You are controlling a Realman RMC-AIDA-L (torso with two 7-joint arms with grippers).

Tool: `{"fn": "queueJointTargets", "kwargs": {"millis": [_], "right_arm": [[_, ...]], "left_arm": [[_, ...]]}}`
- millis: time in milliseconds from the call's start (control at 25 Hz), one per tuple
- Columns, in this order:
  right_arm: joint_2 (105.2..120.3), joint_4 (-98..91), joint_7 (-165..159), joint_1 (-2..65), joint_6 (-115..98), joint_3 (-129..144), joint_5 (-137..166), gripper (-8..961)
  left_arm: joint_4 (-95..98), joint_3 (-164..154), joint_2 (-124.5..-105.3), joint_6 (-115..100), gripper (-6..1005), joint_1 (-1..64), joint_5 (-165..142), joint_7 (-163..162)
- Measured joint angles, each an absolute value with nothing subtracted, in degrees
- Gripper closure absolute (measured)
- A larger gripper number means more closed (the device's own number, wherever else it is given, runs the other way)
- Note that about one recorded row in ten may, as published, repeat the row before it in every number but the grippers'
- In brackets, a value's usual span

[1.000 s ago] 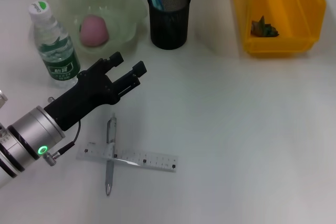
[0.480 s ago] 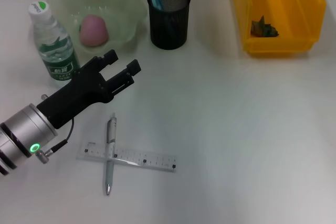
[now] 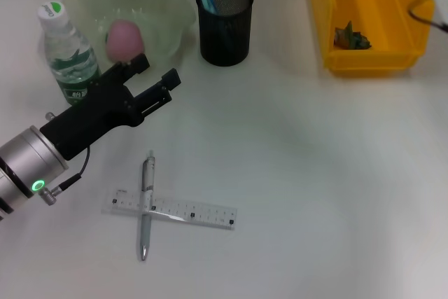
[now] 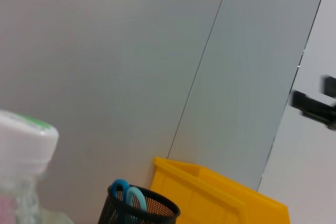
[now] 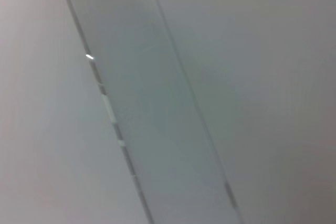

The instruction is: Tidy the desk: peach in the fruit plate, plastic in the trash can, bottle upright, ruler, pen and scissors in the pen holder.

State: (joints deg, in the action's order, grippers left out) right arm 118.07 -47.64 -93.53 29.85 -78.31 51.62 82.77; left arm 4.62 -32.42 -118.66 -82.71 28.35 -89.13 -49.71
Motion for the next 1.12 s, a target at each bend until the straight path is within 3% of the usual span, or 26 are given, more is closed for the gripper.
{"fn": "queueJointTargets", "kwargs": {"millis": [200,280,680,840,960,1120], "right_arm": [[115.61,-40.7,-91.3,27.5,-88.5,49.9,84.7,205],[115.36,-40.3,-88.8,26.8,-89.8,49.9,88.2,190],[117.39,-38.3,-71.6,26.1,-91.2,49.6,104.4,159],[117.34,-36.7,-70.1,26.5,-91.2,49.5,104.6,160],[117.40,-36.4,-70.0,26.9,-91.2,49.5,104.6,160],[117.44,-34.8,-70.4,28.1,-90.6,49.7,104.6,161]], "left_arm": [[7.7,-36.2,-118.65,-83.9,217,28.1,-89.1,-49.5],[8.5,-37.6,-118.64,-83.9,217,28.0,-89.1,-49.6],[15.8,-48.7,-118.07,-85.0,218,27.3,-89.1,-53.9],[22.4,-52.7,-117.63,-85.9,218,25.4,-89.1,-59.0],[28.2,-54.6,-116.44,-87.7,218,24.3,-90.1,-63.6],[35.5,-54.9,-113.44,-90.1,218,25.1,-96.9,-73.0]]}}
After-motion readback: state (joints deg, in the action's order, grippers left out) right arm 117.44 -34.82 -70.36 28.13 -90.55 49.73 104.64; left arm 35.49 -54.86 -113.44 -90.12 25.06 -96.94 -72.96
